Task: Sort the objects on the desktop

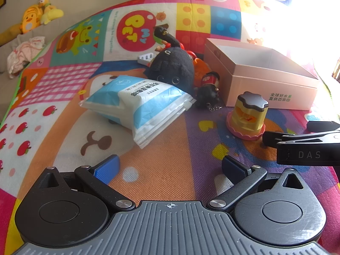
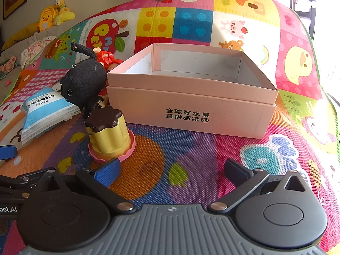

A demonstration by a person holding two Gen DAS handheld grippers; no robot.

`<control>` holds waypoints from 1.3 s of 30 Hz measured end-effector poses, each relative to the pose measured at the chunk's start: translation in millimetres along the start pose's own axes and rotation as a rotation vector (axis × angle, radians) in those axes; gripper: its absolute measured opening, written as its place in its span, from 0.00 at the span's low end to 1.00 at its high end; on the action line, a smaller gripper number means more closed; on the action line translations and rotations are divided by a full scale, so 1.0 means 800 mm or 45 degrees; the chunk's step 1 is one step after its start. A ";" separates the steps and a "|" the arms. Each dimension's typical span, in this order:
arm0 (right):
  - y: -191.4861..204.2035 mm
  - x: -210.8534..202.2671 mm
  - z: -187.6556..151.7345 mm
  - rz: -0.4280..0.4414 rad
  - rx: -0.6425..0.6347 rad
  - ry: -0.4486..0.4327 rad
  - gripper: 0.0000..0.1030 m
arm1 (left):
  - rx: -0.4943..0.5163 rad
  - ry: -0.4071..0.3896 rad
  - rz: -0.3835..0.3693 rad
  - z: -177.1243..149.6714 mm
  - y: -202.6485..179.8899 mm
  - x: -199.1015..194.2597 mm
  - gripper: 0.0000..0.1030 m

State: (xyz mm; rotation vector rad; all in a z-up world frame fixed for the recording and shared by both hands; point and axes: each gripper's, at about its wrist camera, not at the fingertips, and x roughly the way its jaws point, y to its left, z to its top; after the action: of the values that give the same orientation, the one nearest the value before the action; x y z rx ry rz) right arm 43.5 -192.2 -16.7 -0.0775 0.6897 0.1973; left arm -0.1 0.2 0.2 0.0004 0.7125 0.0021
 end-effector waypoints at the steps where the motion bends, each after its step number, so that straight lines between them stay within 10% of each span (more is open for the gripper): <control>1: 0.000 0.000 0.000 0.000 0.000 0.000 1.00 | 0.000 0.000 0.000 0.000 0.000 0.000 1.00; 39: 0.000 0.001 0.000 0.000 -0.001 0.000 1.00 | 0.009 0.013 0.001 0.001 0.002 0.000 1.00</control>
State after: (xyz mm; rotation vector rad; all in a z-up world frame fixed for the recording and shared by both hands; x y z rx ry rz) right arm 43.5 -191.9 -17.3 -0.0781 0.6893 0.1980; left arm 0.3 2.1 0.5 0.0071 0.7227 0.0002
